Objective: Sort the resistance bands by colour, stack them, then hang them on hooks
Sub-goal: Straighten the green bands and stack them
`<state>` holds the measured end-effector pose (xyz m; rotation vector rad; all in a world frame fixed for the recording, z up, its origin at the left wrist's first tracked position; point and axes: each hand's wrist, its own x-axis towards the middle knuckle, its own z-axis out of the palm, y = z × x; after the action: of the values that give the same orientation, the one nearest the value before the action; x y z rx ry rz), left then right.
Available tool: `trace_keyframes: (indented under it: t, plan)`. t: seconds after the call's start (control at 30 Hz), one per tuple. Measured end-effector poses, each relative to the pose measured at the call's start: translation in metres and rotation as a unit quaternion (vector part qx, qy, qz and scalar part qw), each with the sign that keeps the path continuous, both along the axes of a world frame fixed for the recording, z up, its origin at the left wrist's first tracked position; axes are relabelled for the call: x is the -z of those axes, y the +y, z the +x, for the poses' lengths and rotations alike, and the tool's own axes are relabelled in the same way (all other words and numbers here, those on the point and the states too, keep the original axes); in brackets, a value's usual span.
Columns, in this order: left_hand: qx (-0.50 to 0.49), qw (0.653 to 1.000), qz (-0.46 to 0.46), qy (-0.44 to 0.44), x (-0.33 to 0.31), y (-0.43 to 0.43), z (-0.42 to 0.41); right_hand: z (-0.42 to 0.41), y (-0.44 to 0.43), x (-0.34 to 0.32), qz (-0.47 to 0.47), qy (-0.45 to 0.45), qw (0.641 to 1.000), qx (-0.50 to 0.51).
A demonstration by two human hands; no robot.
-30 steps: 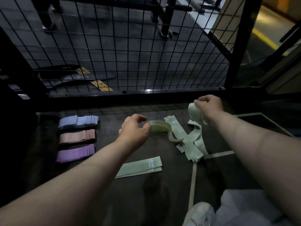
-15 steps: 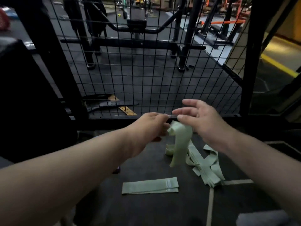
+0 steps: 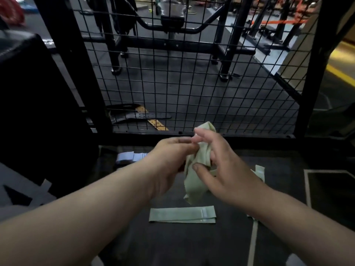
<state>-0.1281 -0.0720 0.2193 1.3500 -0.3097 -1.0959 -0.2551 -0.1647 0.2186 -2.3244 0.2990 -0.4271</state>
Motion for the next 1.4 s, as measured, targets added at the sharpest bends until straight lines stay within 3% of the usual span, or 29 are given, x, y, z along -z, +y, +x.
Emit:
trace_keyframes:
  t: [0.17, 0.37, 0.5, 0.6, 0.67, 0.8, 0.93, 1.17, 1.3, 1.4]
  plan:
    - [-0.016, 0.995, -0.088, 0.051, -0.001, -0.004, 0.013, 0.001, -0.007, -0.008, 0.075, -0.017, 0.997, 0.002]
    - [-0.002, 0.994, -0.097, 0.058, -0.002, -0.010, 0.016, 0.004, -0.030, -0.019, 0.101, -0.119, 0.978, 0.139]
    - [0.042, 0.994, -0.091, 0.053, -0.002, -0.007, 0.016, 0.001, -0.045, -0.026, 0.107, -0.086, 0.990, 0.013]
    - [0.065, 0.992, -0.090, 0.054, -0.004, -0.007, 0.015, -0.005, -0.048, -0.029, -0.024, -0.045, 0.997, -0.055]
    - [0.086, 0.992, -0.078, 0.053, -0.004, -0.006, 0.015, -0.006, -0.046, -0.030, -0.051, -0.032, 0.996, -0.067]
    - [0.137, 0.987, -0.062, 0.060, -0.001, -0.004, 0.013, -0.005, -0.040, -0.032, 0.037, -0.004, 0.999, -0.035]
    - [0.175, 0.983, -0.037, 0.039, 0.003, -0.002, 0.005, -0.002, -0.038, -0.031, 0.146, -0.042, 0.988, -0.008]
    - [0.216, 0.959, -0.072, 0.165, -0.002, 0.001, 0.004, -0.001, -0.041, -0.029, 0.253, -0.063, 0.959, 0.112]
    - [0.209, 0.969, -0.078, 0.107, -0.002, 0.000, 0.002, 0.000, -0.045, -0.031, 0.358, -0.073, 0.919, 0.149]
    - [0.202, 0.974, -0.092, 0.043, 0.002, 0.001, 0.001, -0.001, -0.048, -0.030, 0.349, -0.053, 0.924, 0.149]
